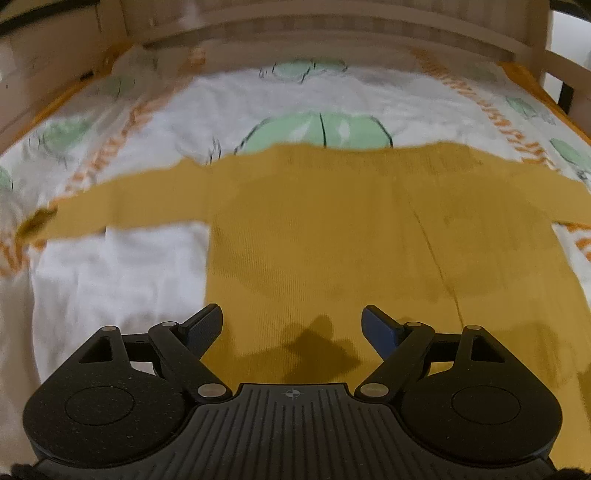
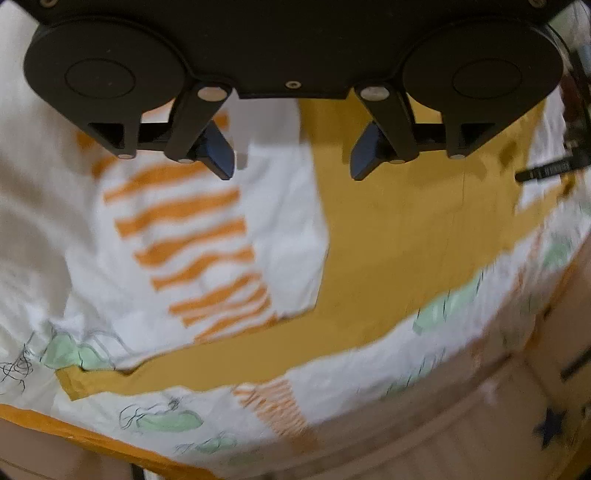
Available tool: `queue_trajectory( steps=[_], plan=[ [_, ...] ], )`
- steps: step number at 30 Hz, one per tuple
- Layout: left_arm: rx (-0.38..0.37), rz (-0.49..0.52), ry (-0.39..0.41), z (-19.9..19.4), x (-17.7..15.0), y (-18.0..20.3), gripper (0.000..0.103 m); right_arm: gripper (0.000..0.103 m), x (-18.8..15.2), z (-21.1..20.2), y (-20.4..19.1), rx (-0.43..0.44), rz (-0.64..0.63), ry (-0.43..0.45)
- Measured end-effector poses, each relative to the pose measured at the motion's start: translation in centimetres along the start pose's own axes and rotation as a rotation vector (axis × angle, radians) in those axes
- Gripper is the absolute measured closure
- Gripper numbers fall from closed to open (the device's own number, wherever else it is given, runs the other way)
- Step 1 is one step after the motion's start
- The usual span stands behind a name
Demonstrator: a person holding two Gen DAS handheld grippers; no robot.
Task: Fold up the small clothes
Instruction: 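Move the right gripper to a sweater sleeve cuff and close on it, then lift the sleeve cuff with the right gripper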
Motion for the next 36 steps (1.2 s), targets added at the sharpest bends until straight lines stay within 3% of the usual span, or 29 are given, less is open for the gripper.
queue_trajectory(
  steps=[8,18,21,29,36],
  plan=[
    [-0.021,-0.032,0.019,1.7,4.8,0.6,0.021,0.02,8.3,1.2,5.3,-0.041,0.088,0.082],
    [0.006,-0.053,0.028,5.4,8.8,2.2,0.021,0.02,18.8,1.2,14.6,-0.28,0.17,0.192],
    [-0.01,-0.071,0.025,6.7,9.3,2.8,0.021,0.02,21.5,1.6,17.1,-0.337,0.168,0.189],
    [0.002,-0.056,-0.015,10.0,9.2,4.5,0.021,0.02,24.5,3.1,22.5,-0.405,0.25,0.167],
    [-0.004,-0.052,0.083,10.5,7.6,4.5,0.017,0.021,24.6,5.2,25.2,-0.398,0.284,0.122]
  ],
)
Point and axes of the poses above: each gripper's, at about its wrist camera, not at the fingertips, and z roughly the way its jaws point, y to its right, x to its top, the point moved 4 cm from there along z, roughly the way its jaws point, and after that the axes turned 14 degrees about -y, right-handed, at the moved point
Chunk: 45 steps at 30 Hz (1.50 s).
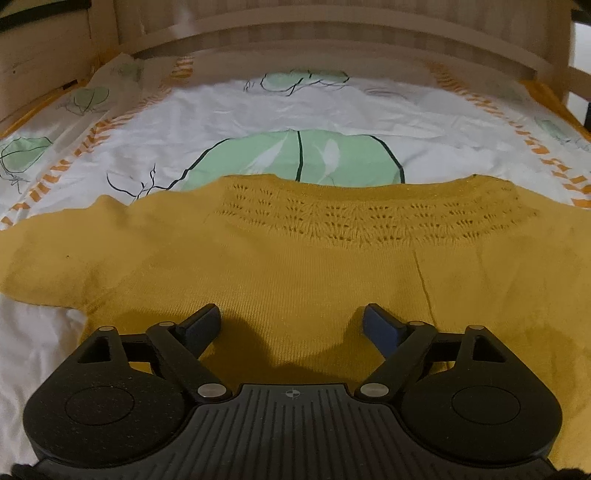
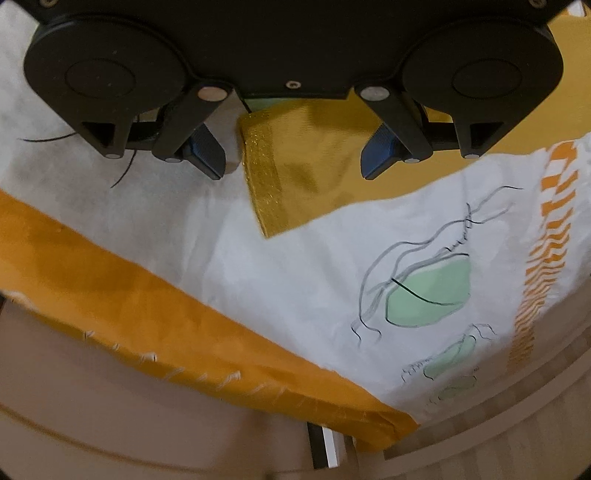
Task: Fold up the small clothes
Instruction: 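Lift the sleeve cuff with the right gripper, then carry the sleeve across the sweater body and open the right gripper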
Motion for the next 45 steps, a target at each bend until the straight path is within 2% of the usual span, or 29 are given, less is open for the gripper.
queue_trajectory(
  steps=[3,5,7,8,9,10,16,21,27,32,39,43,45],
  plan=[
    [0.01,0.006,0.012,0.2,-0.1,0.2,0.013,0.021,0.0,0.7,0.1,0.017,-0.014,0.001],
    [0.024,0.009,0.017,0.3,-0.1,0.4,0.011,0.032,0.1,1.2,0.0,0.025,-0.027,-0.011],
    [0.026,0.008,0.02,0.5,0.0,0.6,0.009,0.051,0.2,1.3,0.2,0.016,-0.022,-0.017],
    [0.025,0.006,0.021,0.5,0.0,0.6,0.009,0.056,0.2,1.3,0.4,0.004,-0.023,-0.017],
    [0.025,0.006,0.02,0.7,0.1,0.7,0.009,0.076,0.2,1.3,0.5,-0.003,-0.027,-0.019],
    [0.025,0.006,0.02,0.7,0.1,0.7,0.009,0.088,0.2,1.2,0.7,-0.018,-0.022,-0.023],
    [0.01,0.006,0.006,0.7,0.3,0.4,0.009,0.088,0.2,-1.9,-0.3,-0.016,-0.03,0.042],
    [-0.028,0.044,-0.049,0.4,1.1,-0.1,0.011,0.088,0.8,-7.5,-3.6,0.096,-0.076,0.091],
    [-0.066,0.056,-0.08,-1.6,0.8,-2.4,0.016,0.088,0.3,-13.4,-11.7,0.271,-0.157,0.094],
    [-0.097,0.071,-0.097,-3.5,0.2,-5.7,0.016,0.088,-1.7,-15.7,-19.9,0.44,-0.236,0.063],
    [-0.096,0.042,-0.092,-5.3,-0.6,-11.4,0.016,0.088,-7.9,-21.2,-30.5,0.66,-0.378,-0.008],
    [-0.095,-0.003,-0.09,-5.8,-1.0,-14.4,0.016,0.088,-11.4,-22.0,-36.4,0.757,-0.435,-0.068],
    [-0.096,-0.025,-0.093,-5.9,-1.3,-15.8,0.016,0.088,-13.6,-21.0,-39.2,0.787,-0.466,-0.104]
  ],
)
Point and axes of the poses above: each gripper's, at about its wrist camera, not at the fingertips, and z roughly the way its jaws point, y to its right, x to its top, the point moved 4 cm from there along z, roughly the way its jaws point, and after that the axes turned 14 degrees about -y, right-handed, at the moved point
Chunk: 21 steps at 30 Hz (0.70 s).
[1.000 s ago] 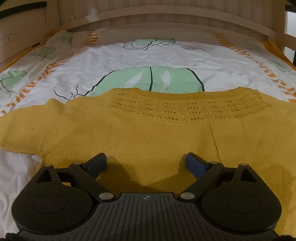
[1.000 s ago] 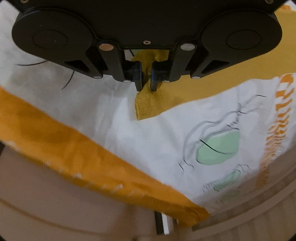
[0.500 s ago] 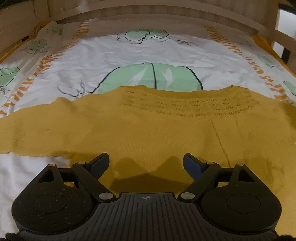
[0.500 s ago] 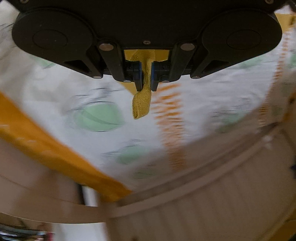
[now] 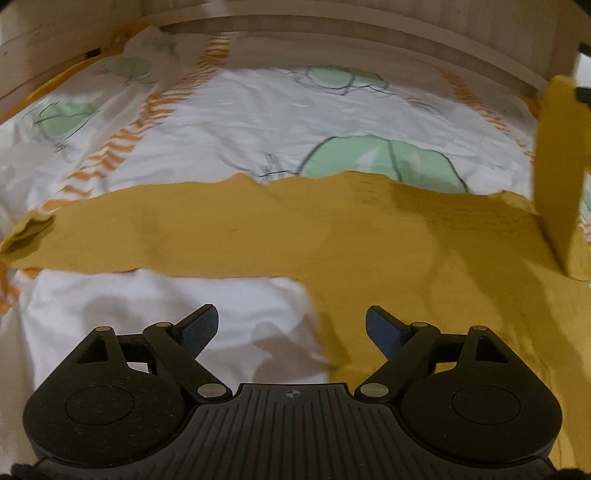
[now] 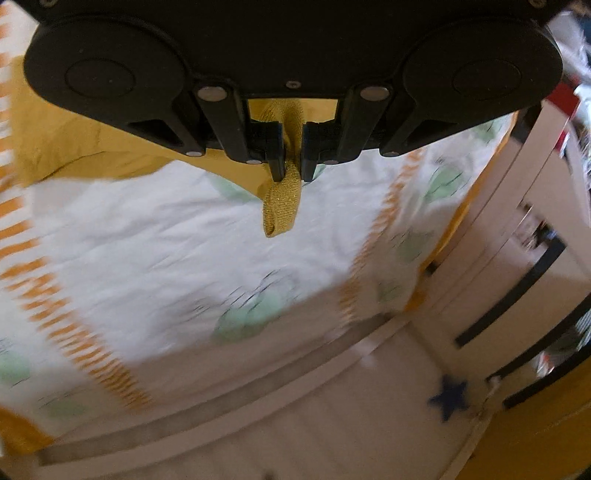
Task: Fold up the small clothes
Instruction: 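Carry the sleeve across the sweater body and open the right gripper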
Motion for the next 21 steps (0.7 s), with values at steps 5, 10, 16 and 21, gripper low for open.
queue_trajectory(
  steps=[5,10,16,21],
  plan=[
    [-0.003,-0.044,-0.003,-0.3,-0.2,-2.6,0.016,0.088,-2.2,6.8,-2.8,0.024,-0.048,-0.082],
    [-0.027,-0.058,-0.009,-0.3,-0.2,-3.6,0.016,0.086,-4.7,12.0,-3.7,0.037,-0.059,-0.136],
    [-0.057,-0.041,-0.019,-0.3,0.5,-3.1,0.016,0.073,-6.9,13.5,-2.9,0.031,-0.075,-0.127],
    [-0.083,-0.009,-0.01,-0.3,1.9,-1.0,0.016,0.041,-7.6,10.6,-1.1,-0.06,-0.123,-0.045]
  ],
)
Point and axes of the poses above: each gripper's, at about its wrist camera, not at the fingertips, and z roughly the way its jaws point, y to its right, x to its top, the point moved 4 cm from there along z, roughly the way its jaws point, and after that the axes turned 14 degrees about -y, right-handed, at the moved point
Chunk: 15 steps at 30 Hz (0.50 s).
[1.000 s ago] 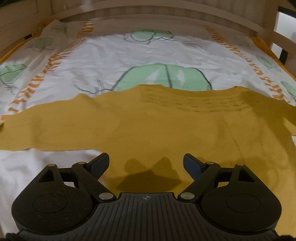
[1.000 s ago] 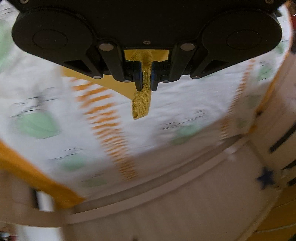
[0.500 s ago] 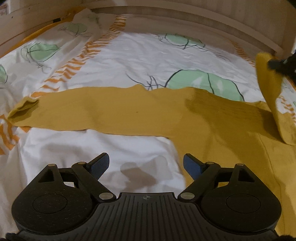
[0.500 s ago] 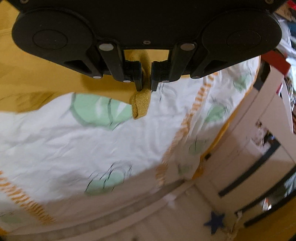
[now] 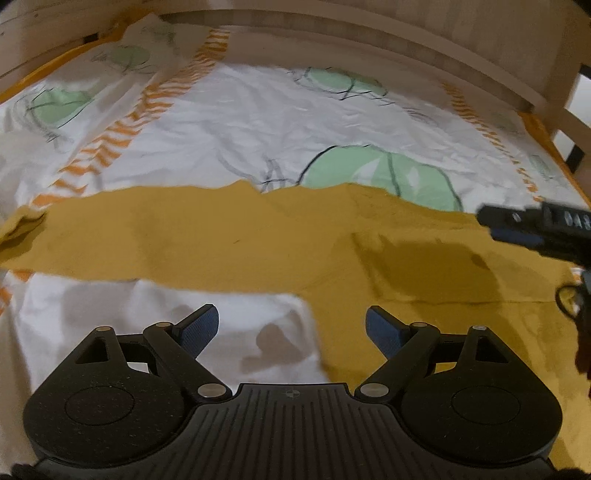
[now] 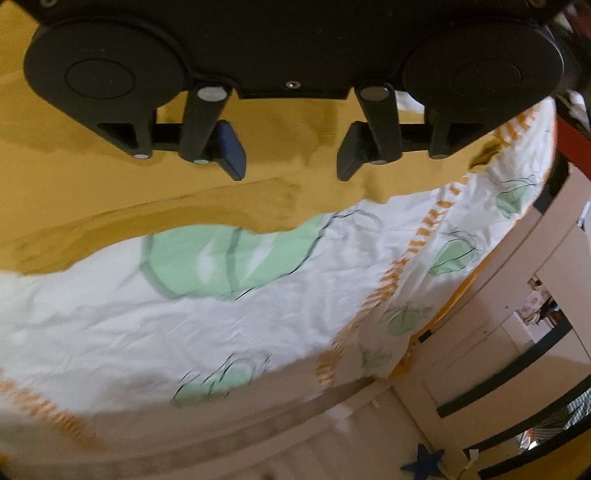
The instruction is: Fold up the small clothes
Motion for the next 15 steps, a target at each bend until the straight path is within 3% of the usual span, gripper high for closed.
queue_trajectory(
  steps=[8,15],
  plan=[
    [-0.04,0.033,-0.03,2.9,2.1,4.0,0.018,0.02,-4.3,-5.9,4.4,-0.262,-0.101,0.108],
    [-0.021,0.055,-0.049,5.9,3.5,6.2,0.028,0.009,-8.5,-7.4,6.8,-0.423,-0.164,0.145]
  ],
)
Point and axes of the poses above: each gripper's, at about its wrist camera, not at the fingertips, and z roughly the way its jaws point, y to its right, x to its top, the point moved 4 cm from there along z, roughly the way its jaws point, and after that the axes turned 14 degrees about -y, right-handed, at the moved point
